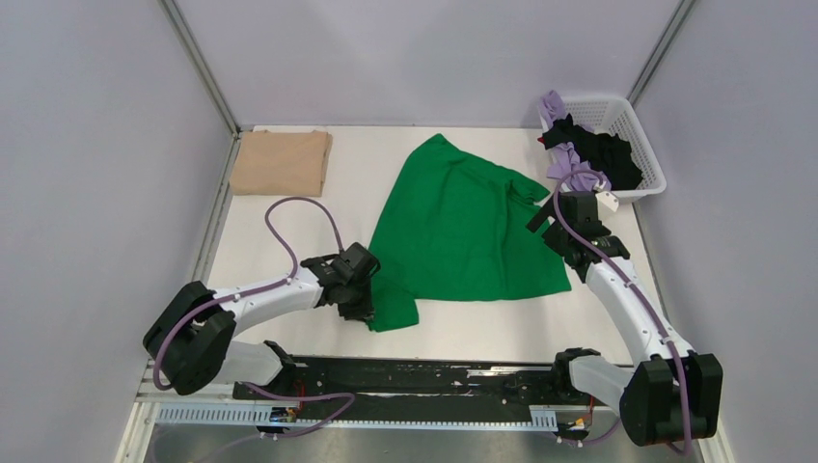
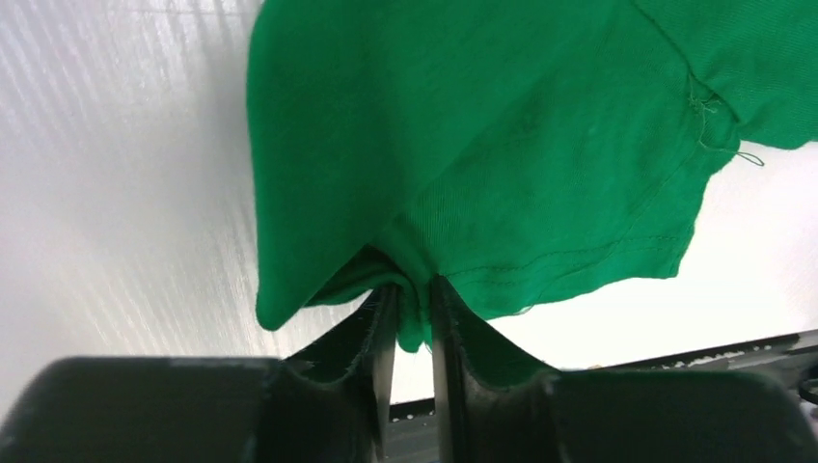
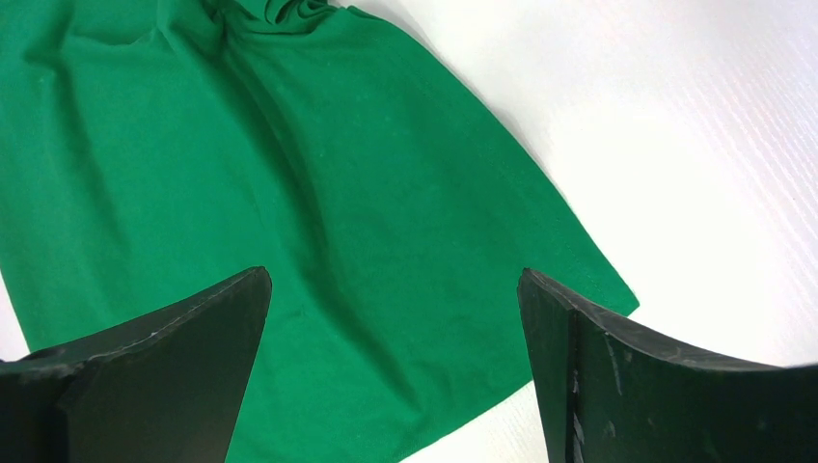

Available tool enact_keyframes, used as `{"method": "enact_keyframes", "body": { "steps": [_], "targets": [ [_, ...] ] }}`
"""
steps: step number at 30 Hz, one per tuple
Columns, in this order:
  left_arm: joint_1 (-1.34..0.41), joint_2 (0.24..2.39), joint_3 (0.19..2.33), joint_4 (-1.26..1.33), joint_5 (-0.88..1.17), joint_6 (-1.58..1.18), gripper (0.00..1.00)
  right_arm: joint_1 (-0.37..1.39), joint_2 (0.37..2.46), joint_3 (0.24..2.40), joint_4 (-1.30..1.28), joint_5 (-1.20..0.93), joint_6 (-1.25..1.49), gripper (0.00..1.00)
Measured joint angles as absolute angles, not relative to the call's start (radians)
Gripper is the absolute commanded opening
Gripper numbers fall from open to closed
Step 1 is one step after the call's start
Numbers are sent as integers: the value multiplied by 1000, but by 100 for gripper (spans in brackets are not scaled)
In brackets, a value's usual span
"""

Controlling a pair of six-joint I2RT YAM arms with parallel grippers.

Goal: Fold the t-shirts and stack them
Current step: Flatten out the tshirt

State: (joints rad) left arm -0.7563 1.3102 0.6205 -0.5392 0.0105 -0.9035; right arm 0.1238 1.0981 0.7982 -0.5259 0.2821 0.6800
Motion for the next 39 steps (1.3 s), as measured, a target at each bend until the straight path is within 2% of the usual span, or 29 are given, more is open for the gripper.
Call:
{"method": "enact_keyframes", "body": {
  "steps": [2,3,4,13,19,23,27,39],
  "targets": [
    [-768,1333,636,-539,1,-910,11,123,1100,798,-526,283,680,100],
    [-774,1345,645,-541,-6,-910,2,123,1102,797,-526,284,680,100],
    [-777,1351,651,-544,-8,-915,0,123,1102,797,-526,284,680,100],
    [-793,1327,653,-577,-37,-905,0,111,1070,740,-548,284,714,100],
    [-792,1171,631,-619,-35,-870,0,9,985,646,-602,231,743,93],
    [-793,1076,627,-605,-32,-847,0,-86,994,604,-630,179,740,83],
    [-793,1022,617,-575,-32,-833,0,-140,1048,589,-647,147,739,69],
    [-793,1008,597,-556,-74,-829,0,-147,1325,657,-589,49,716,46]
  ]
}}
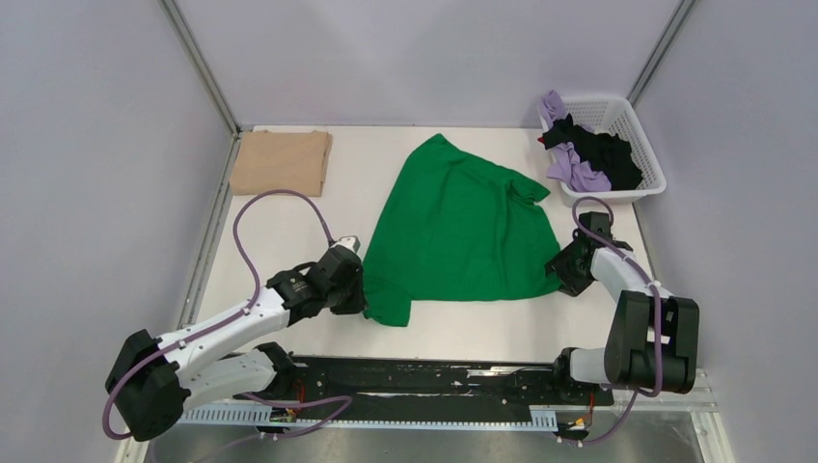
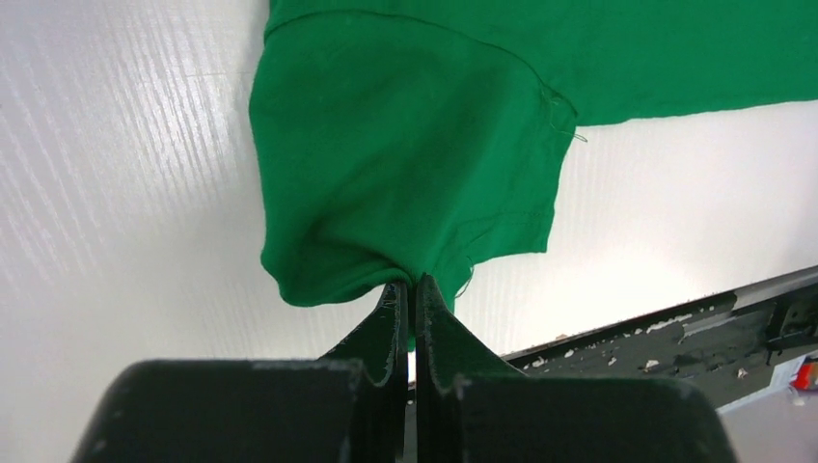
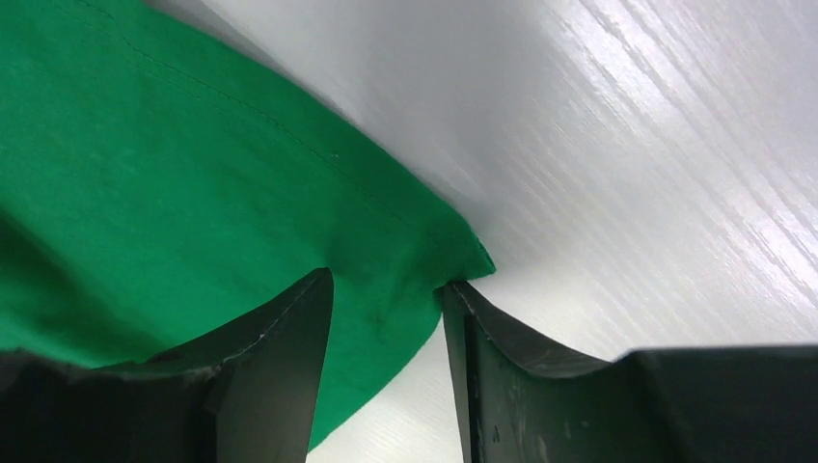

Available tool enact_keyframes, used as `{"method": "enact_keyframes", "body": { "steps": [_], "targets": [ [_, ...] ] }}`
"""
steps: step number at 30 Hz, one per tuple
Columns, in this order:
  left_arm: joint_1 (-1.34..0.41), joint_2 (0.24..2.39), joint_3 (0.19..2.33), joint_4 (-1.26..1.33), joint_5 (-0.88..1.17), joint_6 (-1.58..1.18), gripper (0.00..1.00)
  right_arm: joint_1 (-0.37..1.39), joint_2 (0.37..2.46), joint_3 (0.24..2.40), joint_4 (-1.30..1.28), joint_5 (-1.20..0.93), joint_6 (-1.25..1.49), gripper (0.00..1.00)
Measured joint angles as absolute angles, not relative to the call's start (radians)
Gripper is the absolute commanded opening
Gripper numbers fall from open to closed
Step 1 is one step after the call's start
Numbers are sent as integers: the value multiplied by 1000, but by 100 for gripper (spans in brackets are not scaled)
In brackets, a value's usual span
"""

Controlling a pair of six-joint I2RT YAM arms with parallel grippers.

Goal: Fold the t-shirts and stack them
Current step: Flatten out the tshirt

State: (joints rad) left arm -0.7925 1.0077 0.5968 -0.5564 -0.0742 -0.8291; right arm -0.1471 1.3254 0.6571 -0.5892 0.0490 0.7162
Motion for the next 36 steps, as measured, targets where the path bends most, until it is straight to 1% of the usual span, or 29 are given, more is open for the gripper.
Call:
{"method": "enact_keyframes", "body": {
  "steps": [3,5,7,8,13,17,24,28,32,36],
  "targets": [
    [-793,1002,594,-558,-91,-831,0,-139,1363,683,-580,44,707,37],
    [-793,995,593,-557,-103,-832,0,-133,1382,694,-572,43,704,23],
    [-793,986,593,-557,-118,-833,0,-125,1398,702,-557,42,699,6],
    [-793,981,593,-557,-127,-833,0,-120,1407,707,-550,41,701,1],
    [-792,958,597,-539,-189,-833,0,-100,1417,720,-525,38,700,0],
    [-793,957,677,-544,-273,-807,0,-93,1357,747,-535,35,689,0],
    [-793,950,1020,-530,-468,-649,0,-92,1060,928,-533,-6,659,0],
    [-792,926,1220,-532,-552,-522,0,-92,927,1038,-535,-25,634,0],
    [-793,900,1402,-528,-583,-390,0,-92,830,1161,-546,-37,605,0],
    [-793,874,1575,-533,-539,-276,0,-92,762,1311,-569,-53,576,0]
  ]
}}
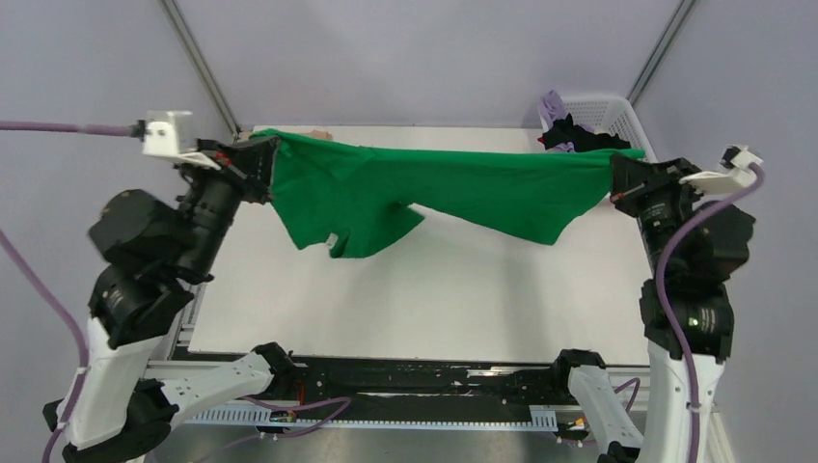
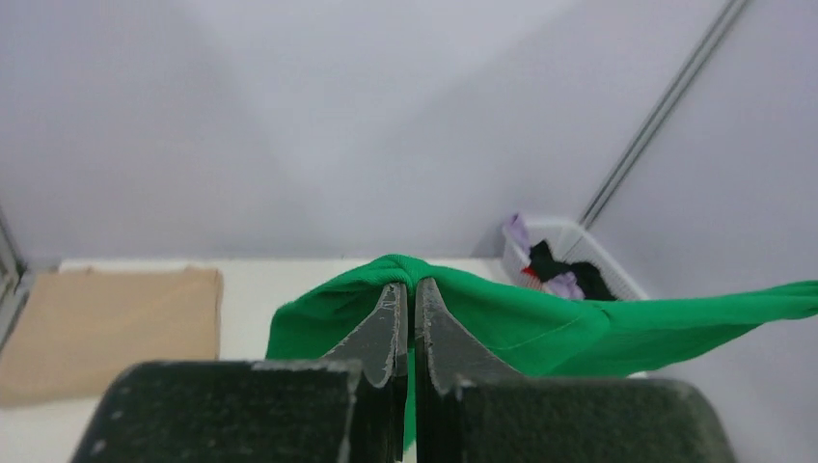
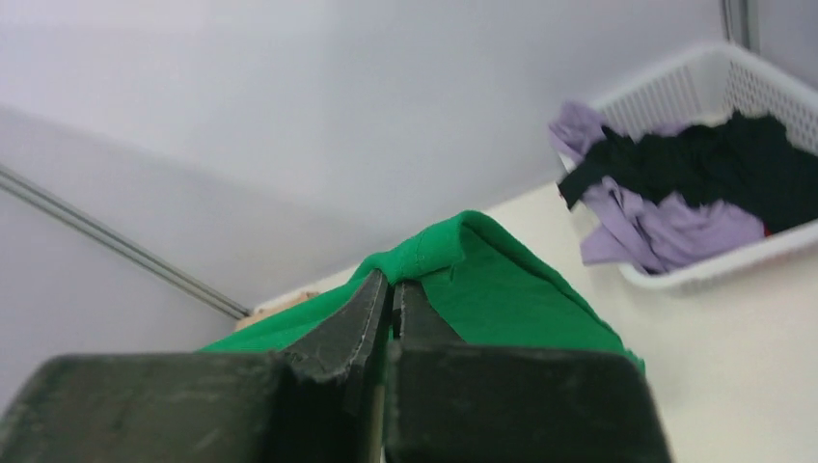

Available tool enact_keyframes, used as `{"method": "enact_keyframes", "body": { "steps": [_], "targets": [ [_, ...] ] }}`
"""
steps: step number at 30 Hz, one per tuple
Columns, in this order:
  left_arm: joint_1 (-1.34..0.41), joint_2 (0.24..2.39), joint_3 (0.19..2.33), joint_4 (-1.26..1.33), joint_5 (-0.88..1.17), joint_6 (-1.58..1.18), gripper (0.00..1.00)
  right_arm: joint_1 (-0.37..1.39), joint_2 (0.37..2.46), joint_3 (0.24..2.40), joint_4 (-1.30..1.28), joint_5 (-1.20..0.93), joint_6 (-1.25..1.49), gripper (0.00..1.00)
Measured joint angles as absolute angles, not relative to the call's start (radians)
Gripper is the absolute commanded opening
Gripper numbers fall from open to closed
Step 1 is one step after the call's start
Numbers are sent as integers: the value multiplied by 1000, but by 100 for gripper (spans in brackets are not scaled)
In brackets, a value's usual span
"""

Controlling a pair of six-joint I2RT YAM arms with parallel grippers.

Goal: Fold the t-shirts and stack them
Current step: Flatten out the tshirt

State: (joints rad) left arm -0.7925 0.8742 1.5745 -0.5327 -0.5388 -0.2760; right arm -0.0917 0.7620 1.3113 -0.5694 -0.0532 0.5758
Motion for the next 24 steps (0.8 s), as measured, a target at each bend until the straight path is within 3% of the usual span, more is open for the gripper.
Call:
{"method": "enact_keyframes", "body": {
  "steps": [13,20,24],
  "targets": [
    [-798,882,2118,-654,-228,-112,0,-87,610,1592,-631,-197,556,0],
    [-798,887,2131,-675,-213,-78,0,-87,568,1605,-653,-218,556,0],
    [-798,887,1985,-593,-318,-49,0,-87,577,1530,-651,-204,559,0]
  ]
}}
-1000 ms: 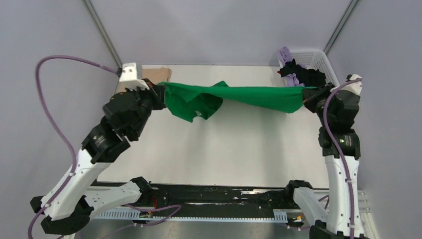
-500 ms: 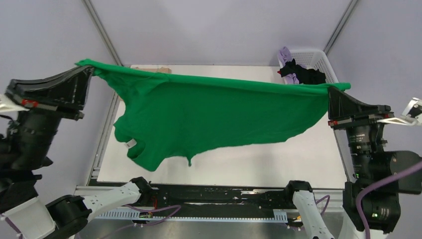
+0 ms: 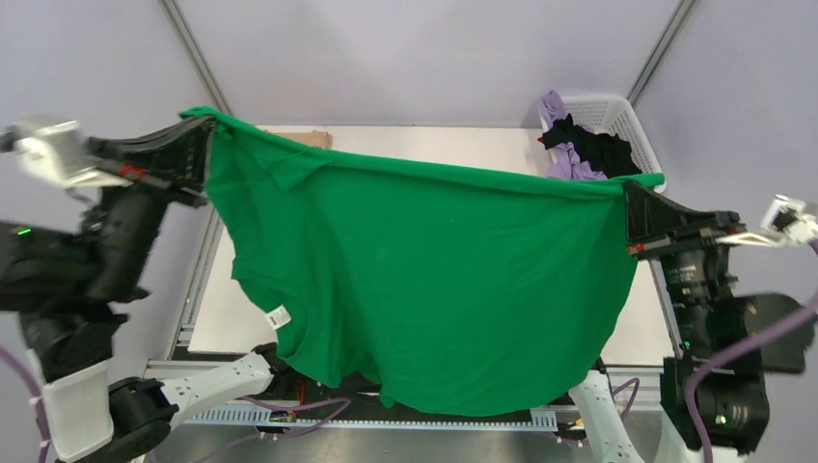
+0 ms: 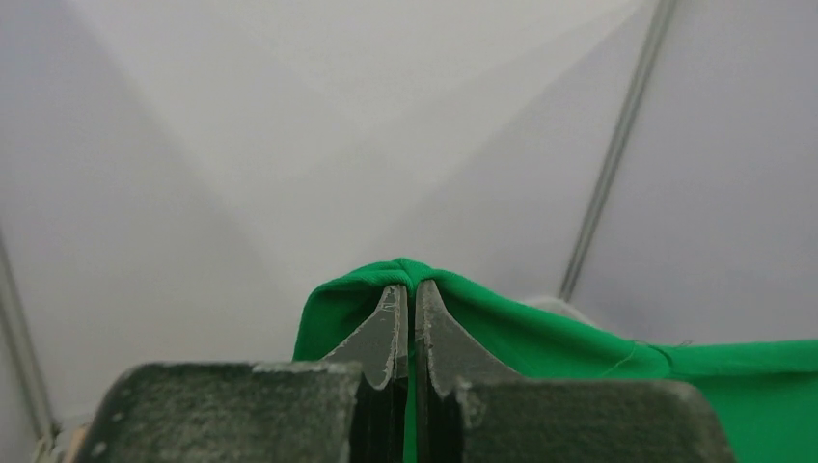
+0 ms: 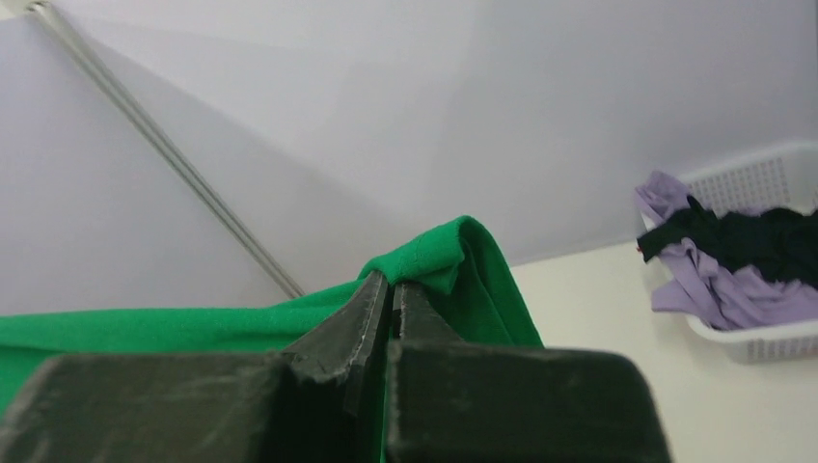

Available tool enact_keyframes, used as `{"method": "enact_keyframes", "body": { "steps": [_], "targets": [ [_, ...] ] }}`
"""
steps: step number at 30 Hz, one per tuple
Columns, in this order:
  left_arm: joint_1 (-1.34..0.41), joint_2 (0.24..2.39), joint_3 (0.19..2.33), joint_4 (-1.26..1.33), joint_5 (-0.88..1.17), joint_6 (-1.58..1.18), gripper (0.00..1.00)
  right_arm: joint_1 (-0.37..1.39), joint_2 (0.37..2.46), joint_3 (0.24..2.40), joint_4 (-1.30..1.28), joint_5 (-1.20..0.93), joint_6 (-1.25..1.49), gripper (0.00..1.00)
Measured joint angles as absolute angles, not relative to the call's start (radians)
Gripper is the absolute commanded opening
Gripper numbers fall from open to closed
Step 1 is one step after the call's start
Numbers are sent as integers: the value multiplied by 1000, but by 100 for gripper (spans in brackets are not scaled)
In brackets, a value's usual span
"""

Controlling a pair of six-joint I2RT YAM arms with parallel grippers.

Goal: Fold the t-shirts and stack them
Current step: Flatten out the tshirt

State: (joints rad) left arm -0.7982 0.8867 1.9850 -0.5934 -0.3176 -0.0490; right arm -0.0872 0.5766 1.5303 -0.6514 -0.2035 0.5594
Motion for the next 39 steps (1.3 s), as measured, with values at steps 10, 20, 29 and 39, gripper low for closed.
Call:
{"method": "enact_keyframes", "body": {
  "steps": [10,20,29,39],
  "targets": [
    [-572,1155,1516,-324,-599,-44,0,-88,933,1186,-577,-41,574,0],
    [-287,2183,1960,-348,-241,-156,98,-86,1692,1221,-377,-74,556,79],
    [-273,2341,2123,-435,-48,-211,100,-16,1657,1261,-320,-2,512,100],
    [-275,1961,1631,-310,144,-379,100,102,1526,1086,-310,-10,514,100]
  ]
}}
